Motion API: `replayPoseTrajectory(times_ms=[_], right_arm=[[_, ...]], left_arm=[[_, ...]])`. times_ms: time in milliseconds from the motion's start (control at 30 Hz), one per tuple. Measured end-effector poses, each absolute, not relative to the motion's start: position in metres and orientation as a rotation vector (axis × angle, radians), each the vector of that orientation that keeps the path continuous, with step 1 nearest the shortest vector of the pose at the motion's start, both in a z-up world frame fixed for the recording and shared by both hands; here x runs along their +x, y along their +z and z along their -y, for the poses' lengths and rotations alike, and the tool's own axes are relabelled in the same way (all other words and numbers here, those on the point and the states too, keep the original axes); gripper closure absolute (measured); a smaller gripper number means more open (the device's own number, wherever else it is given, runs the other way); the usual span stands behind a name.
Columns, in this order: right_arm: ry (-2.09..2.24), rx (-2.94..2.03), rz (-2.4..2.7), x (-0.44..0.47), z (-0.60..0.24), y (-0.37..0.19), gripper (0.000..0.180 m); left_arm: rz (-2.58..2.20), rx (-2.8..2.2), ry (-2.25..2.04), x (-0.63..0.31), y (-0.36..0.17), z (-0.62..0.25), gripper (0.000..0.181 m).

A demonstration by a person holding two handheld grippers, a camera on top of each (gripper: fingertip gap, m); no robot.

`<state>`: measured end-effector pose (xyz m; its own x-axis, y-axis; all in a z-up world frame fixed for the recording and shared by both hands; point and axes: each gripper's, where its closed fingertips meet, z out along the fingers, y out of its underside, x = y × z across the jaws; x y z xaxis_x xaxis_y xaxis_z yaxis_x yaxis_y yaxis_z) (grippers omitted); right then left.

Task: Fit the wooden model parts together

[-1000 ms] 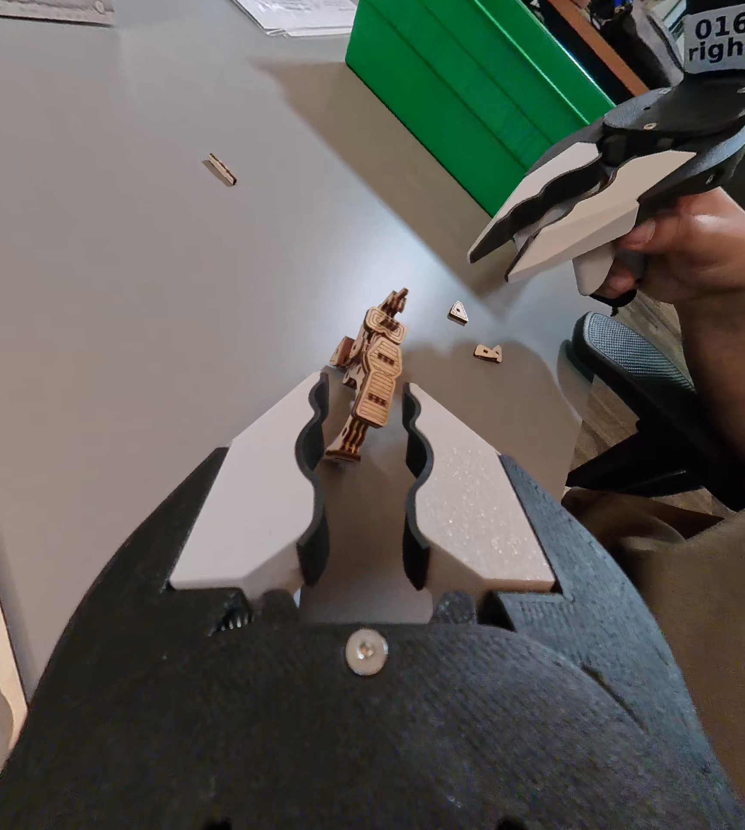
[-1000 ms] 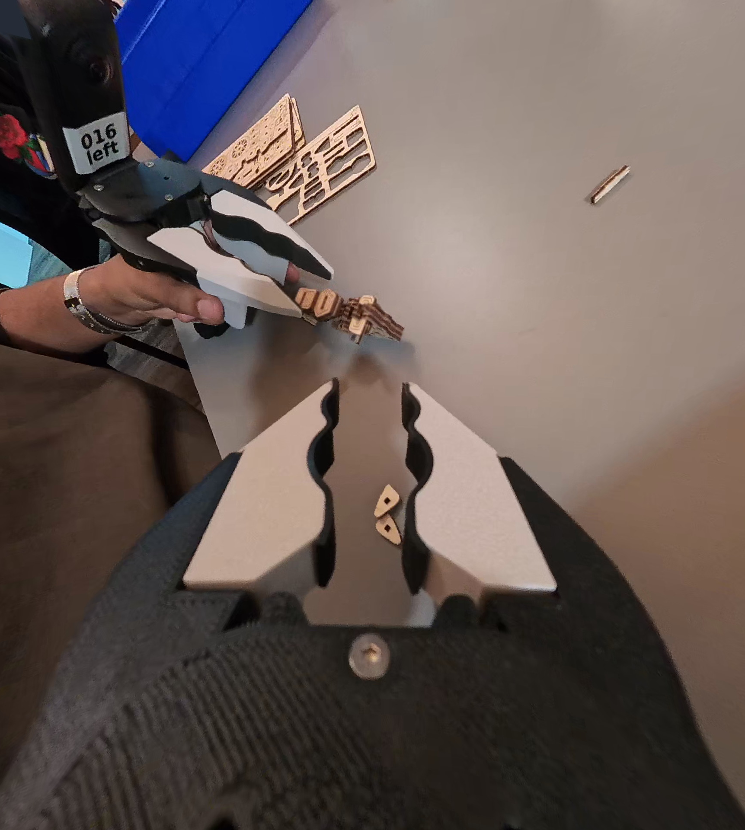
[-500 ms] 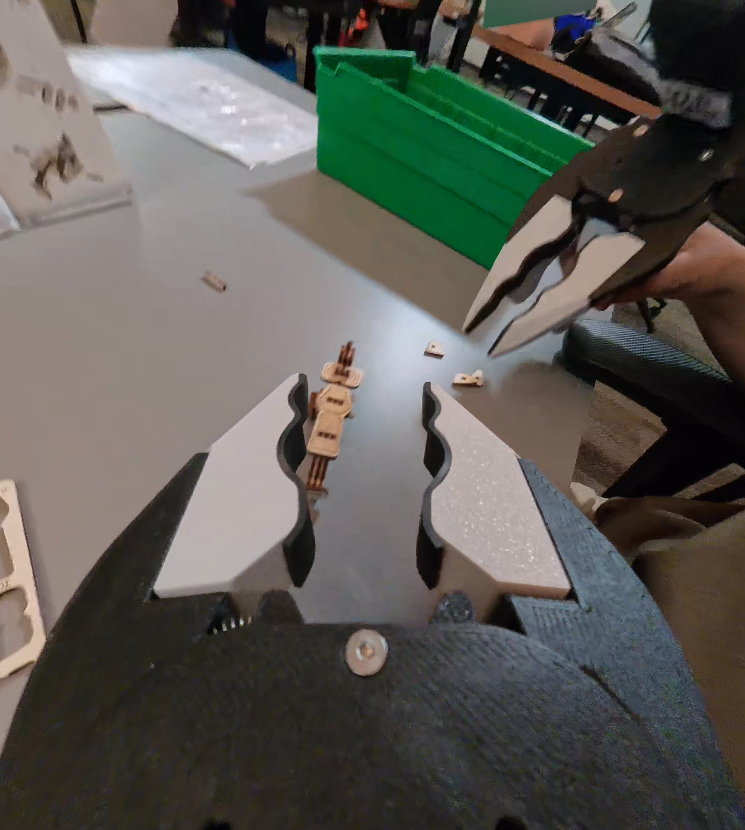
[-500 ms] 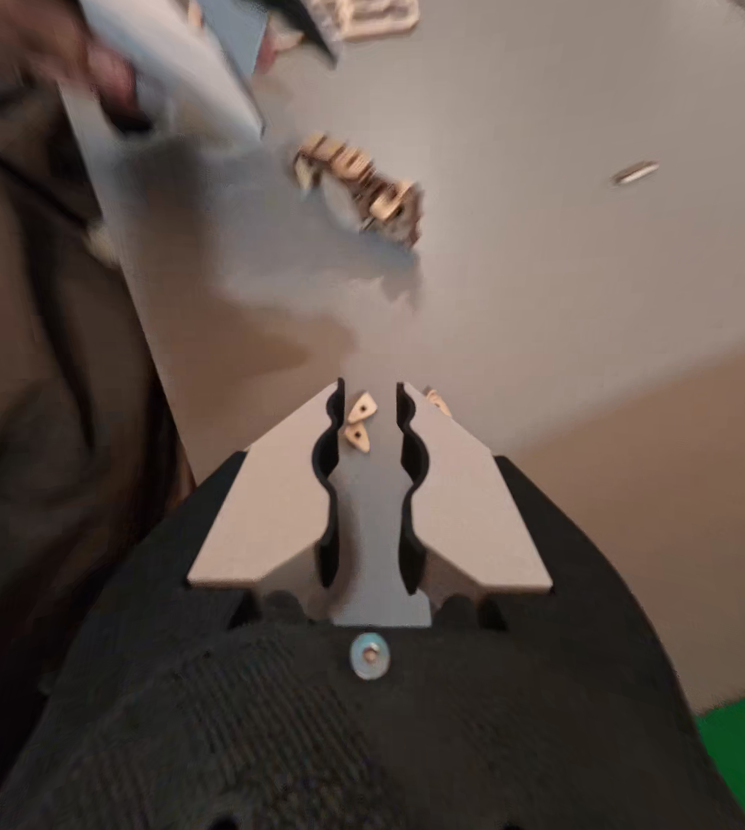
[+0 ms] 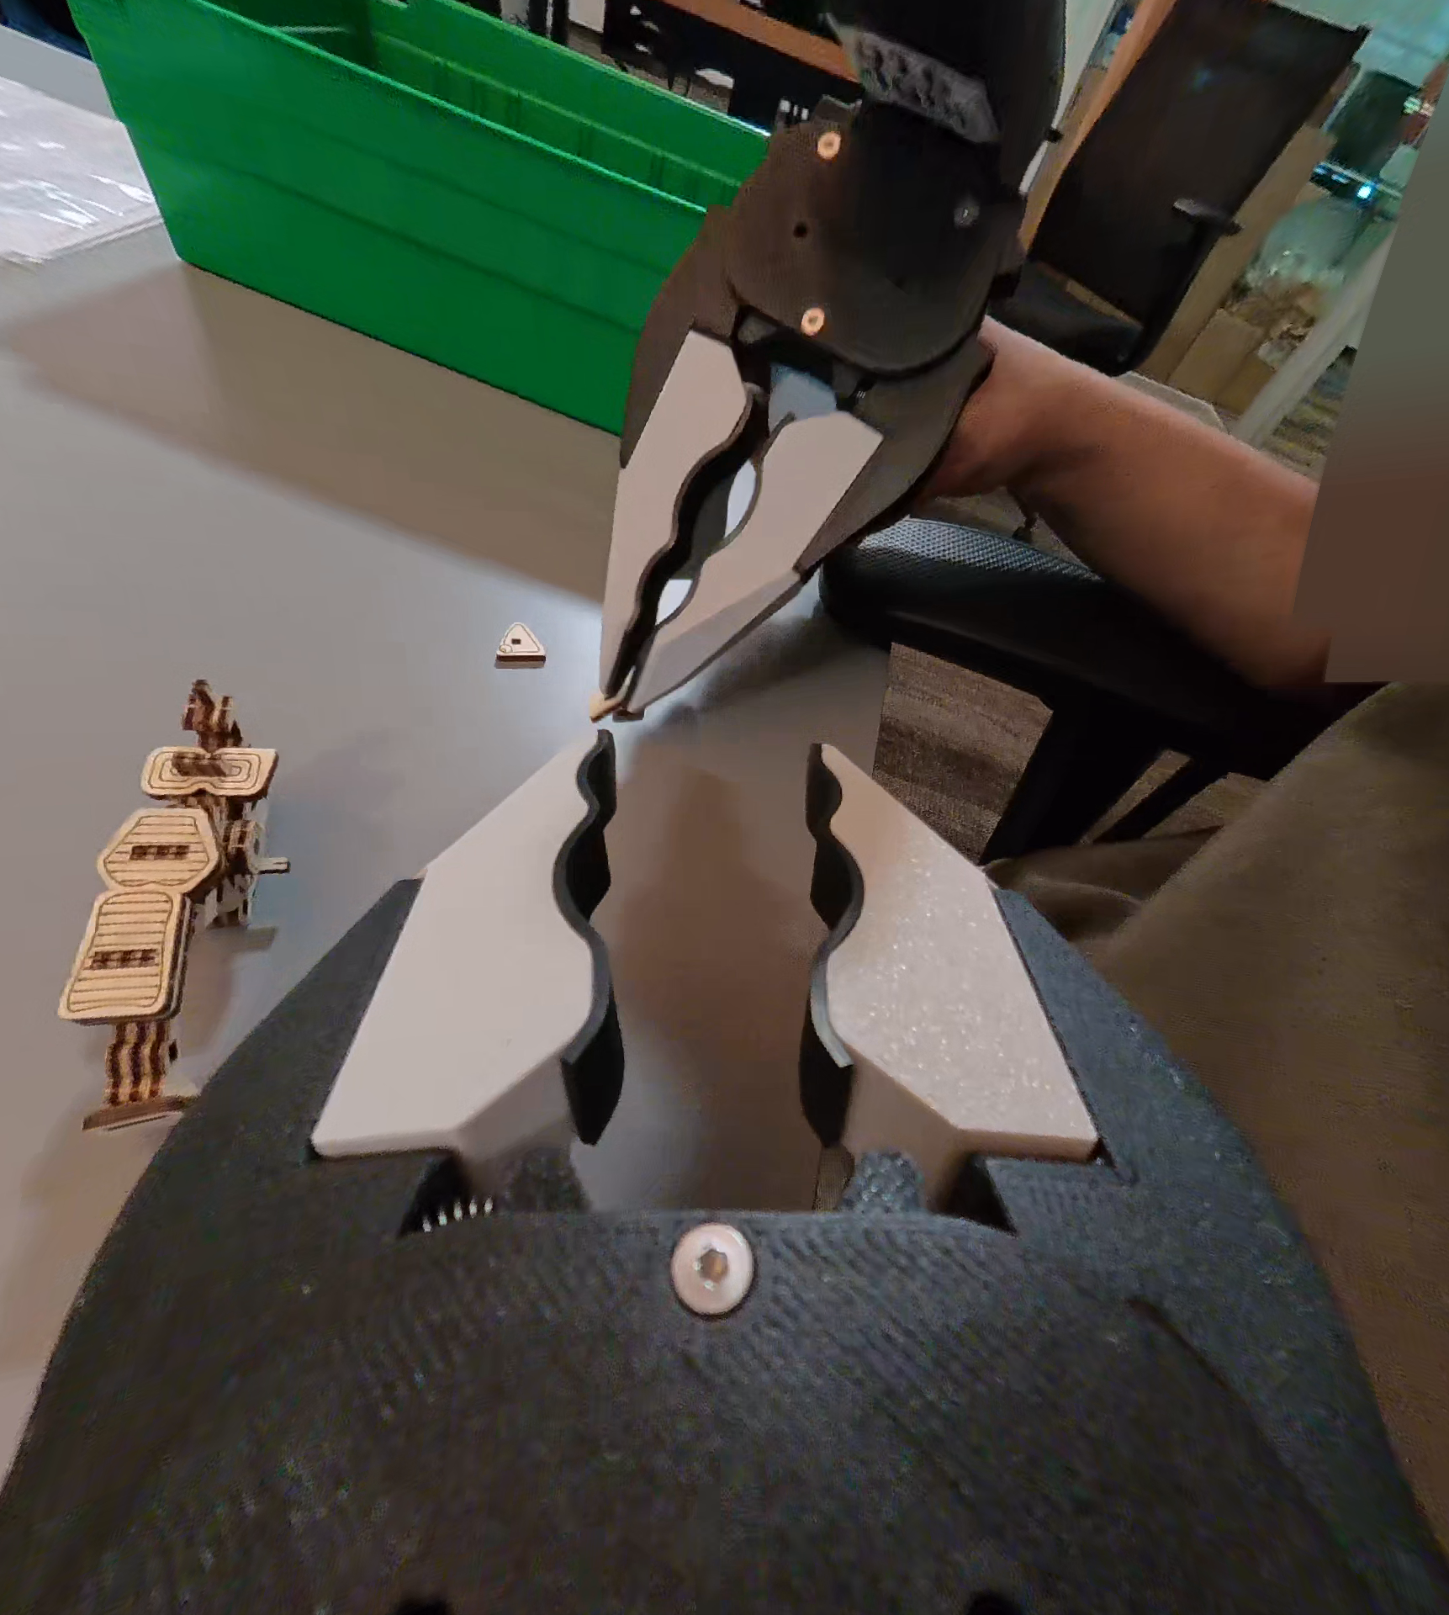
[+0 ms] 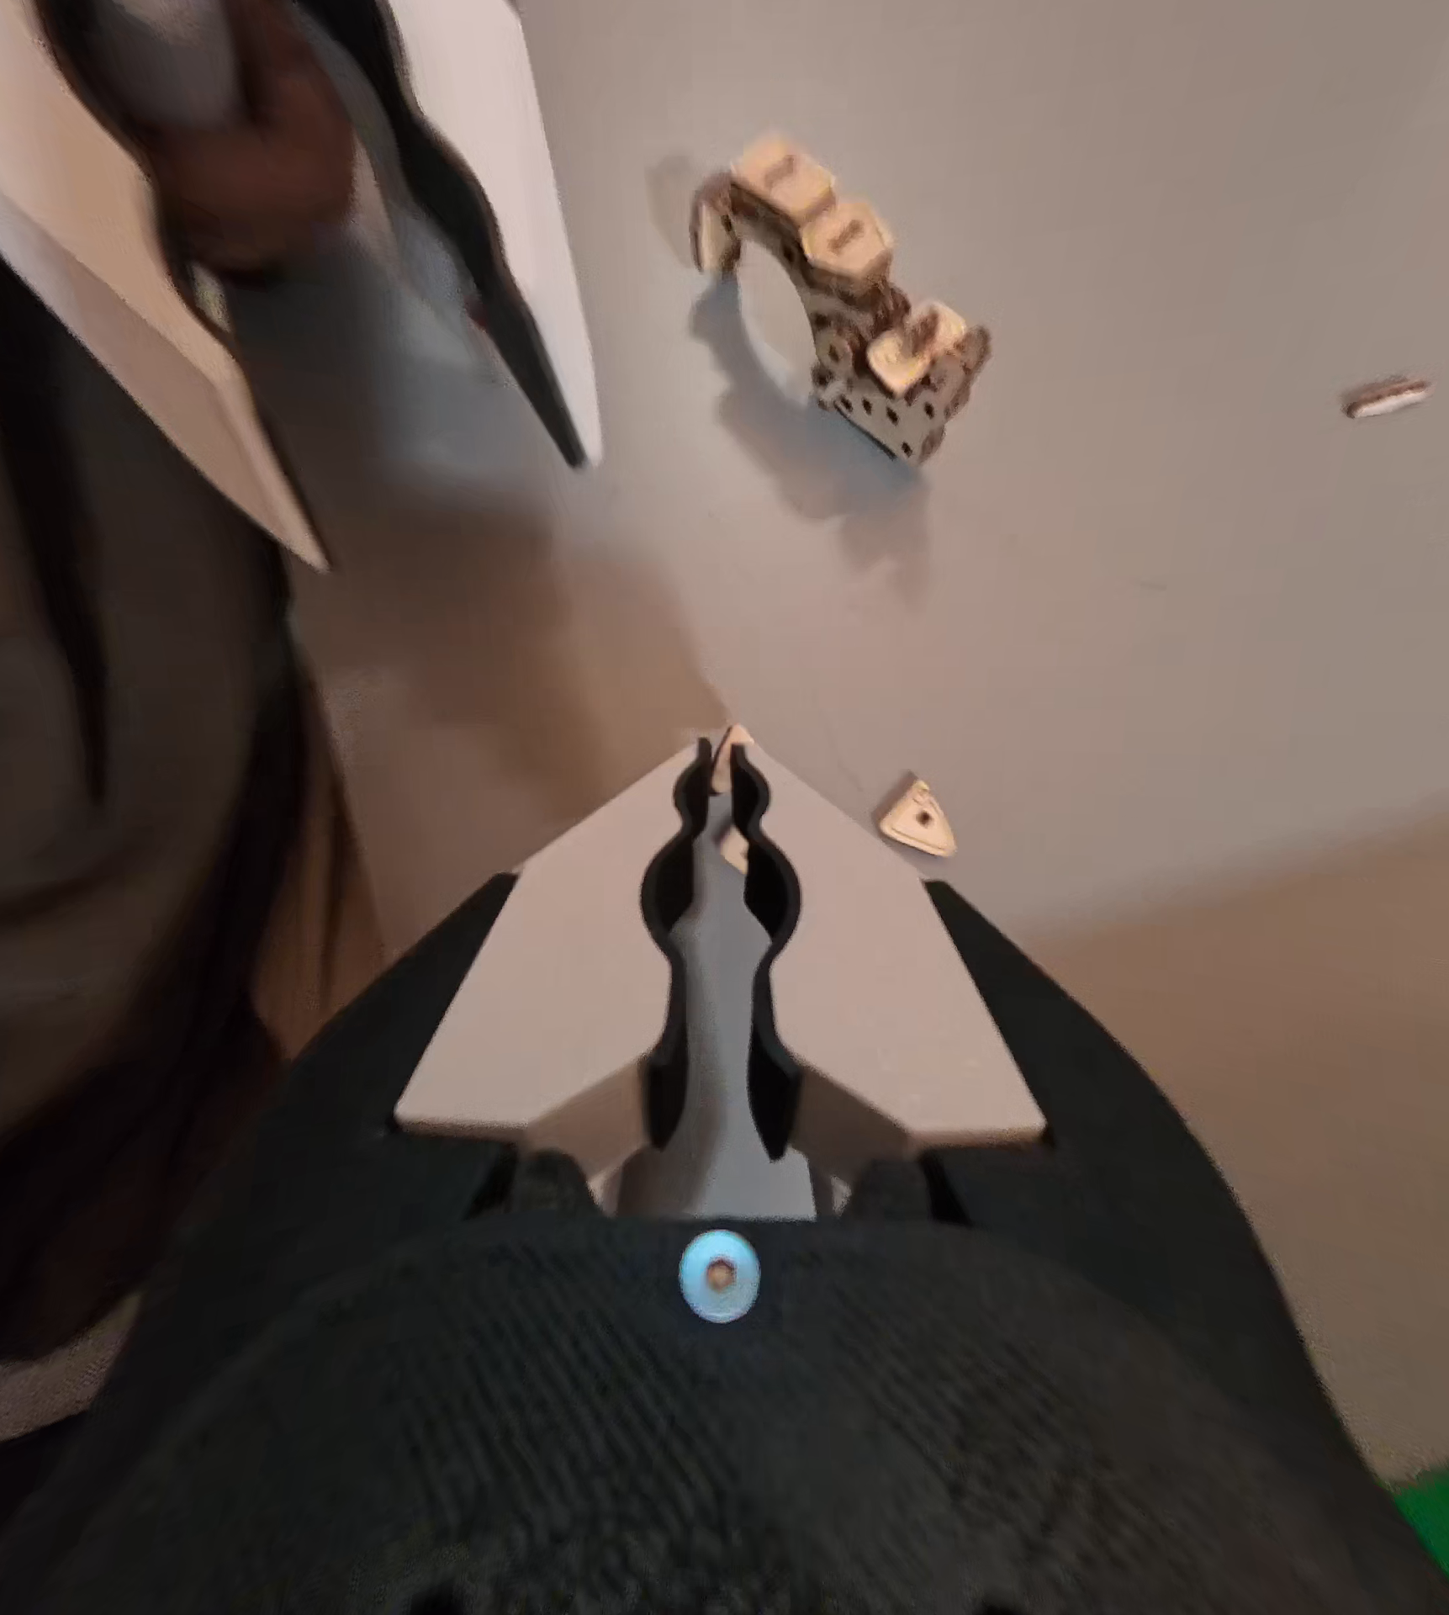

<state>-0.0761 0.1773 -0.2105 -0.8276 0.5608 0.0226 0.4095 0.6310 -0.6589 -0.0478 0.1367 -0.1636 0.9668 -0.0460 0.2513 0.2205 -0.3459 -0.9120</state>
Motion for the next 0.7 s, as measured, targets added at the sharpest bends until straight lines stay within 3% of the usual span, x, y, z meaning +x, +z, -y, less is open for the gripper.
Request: replayPoseTrajectory(times_ms=[33, 133, 233, 333, 400, 567, 700], right_arm=[[1.076, -0.807, 2.629, -0.073, -0.170, -0.203, 0.177], [1.496, -0.830, 2.594, -0.062, -0.142, -0.169, 0.177], [1.857, -0.882, 2.545, -0.054, -0.126, -0.142, 0.177], [2.017, -0.967, 2.548, -0.050, -0.121, -0.138, 0.177], [2.073, -1.017, 2.540, -0.051, -0.121, -0.137, 0.177], [2.136, -1.074, 2.473, -0.057, -0.124, -0.132, 0.179], [2.055, -1.051, 2.325, -0.075, -0.133, -0.128, 0.151]], left_arm=[[0.126, -1.901, -0.275, -0.048, -0.163, -0.137, 0.139], [0.149, -1.871, -0.278, -0.052, -0.158, -0.137, 0.142], [0.167, -1.825, -0.303, -0.053, -0.150, -0.137, 0.158], [0.138, -1.796, -0.316, -0.051, -0.144, -0.135, 0.164], [0.107, -1.802, -0.322, -0.047, -0.145, -0.135, 0.179], [0.150, -1.782, -0.391, -0.047, -0.143, -0.135, 0.181], [0.387, -1.649, -0.652, -0.062, -0.134, -0.134, 0.181]])
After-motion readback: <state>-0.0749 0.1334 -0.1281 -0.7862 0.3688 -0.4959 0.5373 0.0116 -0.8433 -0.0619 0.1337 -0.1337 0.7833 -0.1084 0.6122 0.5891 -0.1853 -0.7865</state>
